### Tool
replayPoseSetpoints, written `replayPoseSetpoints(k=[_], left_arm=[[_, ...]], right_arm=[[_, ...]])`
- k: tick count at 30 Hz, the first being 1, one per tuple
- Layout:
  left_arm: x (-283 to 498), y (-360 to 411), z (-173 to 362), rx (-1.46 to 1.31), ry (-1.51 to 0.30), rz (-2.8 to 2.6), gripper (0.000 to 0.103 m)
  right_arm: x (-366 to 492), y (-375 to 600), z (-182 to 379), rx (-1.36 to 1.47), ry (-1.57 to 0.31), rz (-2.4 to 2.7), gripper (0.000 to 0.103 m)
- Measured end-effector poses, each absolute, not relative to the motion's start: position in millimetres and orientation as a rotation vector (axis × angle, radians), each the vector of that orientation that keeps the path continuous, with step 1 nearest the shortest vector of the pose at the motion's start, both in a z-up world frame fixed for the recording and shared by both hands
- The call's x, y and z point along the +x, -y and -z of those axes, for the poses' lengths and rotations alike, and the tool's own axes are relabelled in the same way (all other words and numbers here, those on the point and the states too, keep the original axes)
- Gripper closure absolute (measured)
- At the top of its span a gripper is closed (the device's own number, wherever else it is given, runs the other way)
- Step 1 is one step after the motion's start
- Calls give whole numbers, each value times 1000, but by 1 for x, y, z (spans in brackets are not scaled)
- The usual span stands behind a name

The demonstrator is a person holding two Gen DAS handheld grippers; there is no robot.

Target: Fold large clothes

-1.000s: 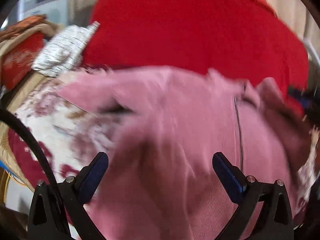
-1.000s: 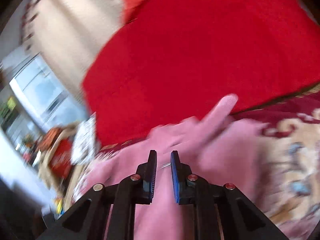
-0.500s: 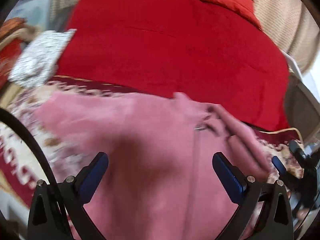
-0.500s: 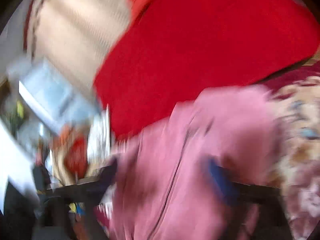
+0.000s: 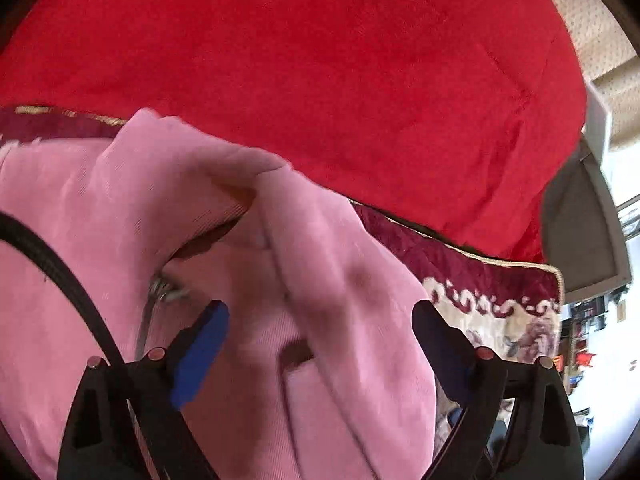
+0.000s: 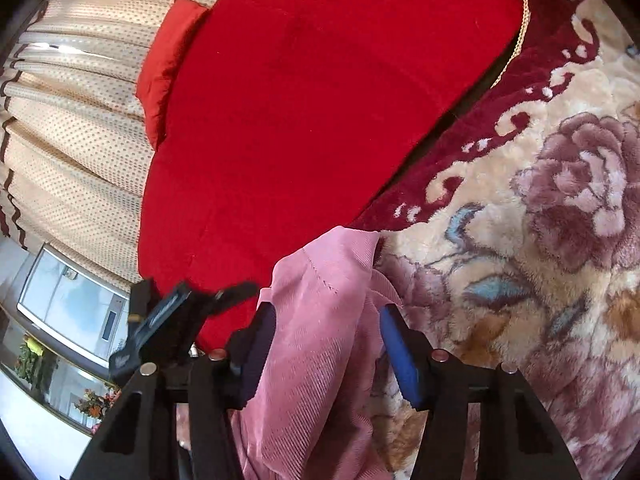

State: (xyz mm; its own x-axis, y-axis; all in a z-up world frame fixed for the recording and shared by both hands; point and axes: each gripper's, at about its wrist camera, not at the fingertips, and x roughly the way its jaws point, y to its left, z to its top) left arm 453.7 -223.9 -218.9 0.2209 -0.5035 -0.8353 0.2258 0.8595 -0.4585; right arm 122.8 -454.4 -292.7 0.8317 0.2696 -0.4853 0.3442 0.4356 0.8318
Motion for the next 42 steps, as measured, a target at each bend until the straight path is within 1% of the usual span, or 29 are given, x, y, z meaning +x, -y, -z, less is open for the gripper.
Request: replayPoseSetpoints(k=[2, 4, 5, 6, 7, 8, 10, 15, 16, 18, 20, 21, 22, 23, 24, 25, 27, 30, 35, 37, 39, 40, 41, 42], left_arm=[[461, 237, 226, -242, -1275, 492, 21], [462, 244, 231, -263, -1299, 505, 58], [465, 247, 234, -272, -1315, 504, 64], [467, 249, 236, -278, -1318, 496, 73], [468, 249, 237, -279, -1312, 493, 89], [467, 249, 236, -275, -1296, 488, 97], [463, 245, 227, -269, -1254, 487, 98], [441, 205, 170, -205, -1066, 488, 99], [432, 186, 155, -174, -1025, 471, 99], [423, 160, 141, -152, -982, 445, 99], [411, 117, 131, -99, -961, 374, 98], [409, 104, 130, -84, -970, 353, 95], [405, 78, 134, -62, -1000, 312, 84], [403, 58, 135, -57, -1019, 290, 77], [400, 40, 137, -58, -1030, 264, 63], [396, 16, 139, -67, -1029, 228, 55], [386, -31, 138, -90, -998, 151, 52], [380, -86, 140, -138, -978, 61, 43], [385, -174, 177, -289, -998, -128, 41], [390, -201, 196, -387, -1025, -163, 38], [399, -223, 217, -512, -1035, -174, 34], [401, -229, 222, -552, -1035, -174, 31], [408, -236, 232, -619, -1036, -170, 30], [411, -239, 237, -662, -1037, -171, 29]], right_arm=[[125, 455, 294, 1145, -624, 43, 45], [127, 457, 297, 1141, -633, 42, 45], [127, 457, 297, 1137, -639, 42, 46], [129, 457, 298, 1134, -642, 42, 46], [129, 457, 297, 1129, -644, 43, 47], [130, 457, 297, 1119, -650, 47, 47], [132, 454, 296, 1101, -665, 50, 48], [142, 438, 292, 1055, -687, 9, 48], [145, 431, 290, 1040, -686, -13, 48], [150, 415, 284, 1002, -687, -53, 48], [155, 396, 277, 951, -688, -94, 48], [158, 386, 274, 930, -689, -115, 48], [161, 376, 273, 910, -693, -139, 48], [164, 363, 273, 888, -702, -165, 48], [167, 354, 272, 872, -710, -182, 48], [170, 343, 272, 854, -718, -198, 48], [176, 320, 271, 810, -743, -223, 48], [185, 293, 277, 765, -794, -253, 48], [200, 263, 303, 692, -956, -254, 48], [199, 259, 299, 656, -939, -254, 47], [198, 261, 295, 702, -900, -299, 40], [197, 264, 294, 730, -878, -305, 29], [196, 267, 293, 750, -855, -301, 26], [196, 269, 294, 754, -845, -295, 26]])
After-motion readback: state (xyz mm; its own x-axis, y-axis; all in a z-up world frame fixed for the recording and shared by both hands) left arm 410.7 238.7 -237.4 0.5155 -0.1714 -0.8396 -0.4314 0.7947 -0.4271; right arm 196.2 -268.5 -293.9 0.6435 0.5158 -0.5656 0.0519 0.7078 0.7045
